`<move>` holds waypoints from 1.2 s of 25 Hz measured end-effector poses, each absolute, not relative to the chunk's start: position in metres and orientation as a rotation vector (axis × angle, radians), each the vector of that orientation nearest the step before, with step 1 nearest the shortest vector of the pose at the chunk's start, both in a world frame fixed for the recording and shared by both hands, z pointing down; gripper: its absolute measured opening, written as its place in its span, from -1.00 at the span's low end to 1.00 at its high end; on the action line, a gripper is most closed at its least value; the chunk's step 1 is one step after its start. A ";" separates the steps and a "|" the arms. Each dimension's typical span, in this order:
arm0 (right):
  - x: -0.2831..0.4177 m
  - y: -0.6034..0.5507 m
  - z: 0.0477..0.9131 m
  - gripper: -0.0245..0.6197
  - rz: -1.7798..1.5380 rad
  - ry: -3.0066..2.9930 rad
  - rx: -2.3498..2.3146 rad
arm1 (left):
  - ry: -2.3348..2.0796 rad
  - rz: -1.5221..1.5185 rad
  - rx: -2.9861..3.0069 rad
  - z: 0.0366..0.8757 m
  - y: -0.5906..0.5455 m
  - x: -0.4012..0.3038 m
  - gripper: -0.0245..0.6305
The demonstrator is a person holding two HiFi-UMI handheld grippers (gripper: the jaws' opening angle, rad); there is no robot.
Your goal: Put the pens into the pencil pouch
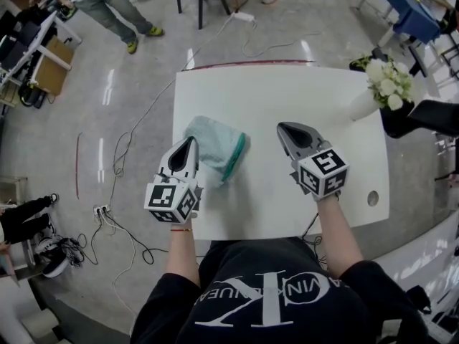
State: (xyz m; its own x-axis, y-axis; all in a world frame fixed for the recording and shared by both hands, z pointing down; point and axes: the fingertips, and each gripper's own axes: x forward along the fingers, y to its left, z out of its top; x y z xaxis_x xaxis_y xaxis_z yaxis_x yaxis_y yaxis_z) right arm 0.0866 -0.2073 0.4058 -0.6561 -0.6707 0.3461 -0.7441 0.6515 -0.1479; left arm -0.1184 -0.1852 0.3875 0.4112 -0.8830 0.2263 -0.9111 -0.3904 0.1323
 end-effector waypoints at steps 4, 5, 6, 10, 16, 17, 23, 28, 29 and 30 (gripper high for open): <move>0.085 -0.207 0.391 -0.90 0.369 -2.652 1.144 | -1.601 0.145 2.445 0.374 -0.186 -0.121 -0.92; 0.084 -0.207 0.388 -0.90 0.362 -2.661 1.146 | -1.608 0.139 2.448 0.372 -0.186 -0.122 -0.92; 0.084 -0.207 0.385 -0.90 0.356 -2.667 1.149 | -1.615 0.134 2.450 0.369 -0.185 -0.123 -0.92; 0.081 -0.207 0.374 -0.90 0.331 -2.691 1.154 | -1.646 0.111 2.455 0.358 -0.185 -0.130 -0.92; 0.081 -0.209 0.357 -0.90 0.291 -2.732 1.174 | -1.689 0.060 2.458 0.343 -0.187 -0.139 -0.92; 0.081 -0.210 0.354 -0.90 0.283 -2.740 1.179 | -1.696 0.051 2.462 0.339 -0.187 -0.140 -0.92; 0.083 -0.211 0.341 -0.90 0.240 -2.782 1.200 | -1.741 0.000 2.483 0.321 -0.189 -0.147 -0.92; 0.086 -0.209 0.334 -0.90 0.226 -2.783 1.218 | -1.751 -0.044 2.495 0.309 -0.189 -0.148 -0.92; 0.087 -0.209 0.333 -0.90 0.227 -2.783 1.222 | -1.754 -0.049 2.497 0.307 -0.190 -0.148 -0.92; 0.088 -0.209 0.332 -0.90 0.225 -2.786 1.225 | -1.756 -0.054 2.500 0.306 -0.190 -0.148 -0.92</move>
State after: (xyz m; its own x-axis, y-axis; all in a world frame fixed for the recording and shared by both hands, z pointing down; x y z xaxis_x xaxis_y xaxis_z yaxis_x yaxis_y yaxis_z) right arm 0.0880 -0.2086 0.3324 -0.6743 -0.7249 0.1405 -0.7381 0.6675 -0.0985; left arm -0.1481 -0.1900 0.3056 0.3400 -0.9402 0.0210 -0.9371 -0.3369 0.0908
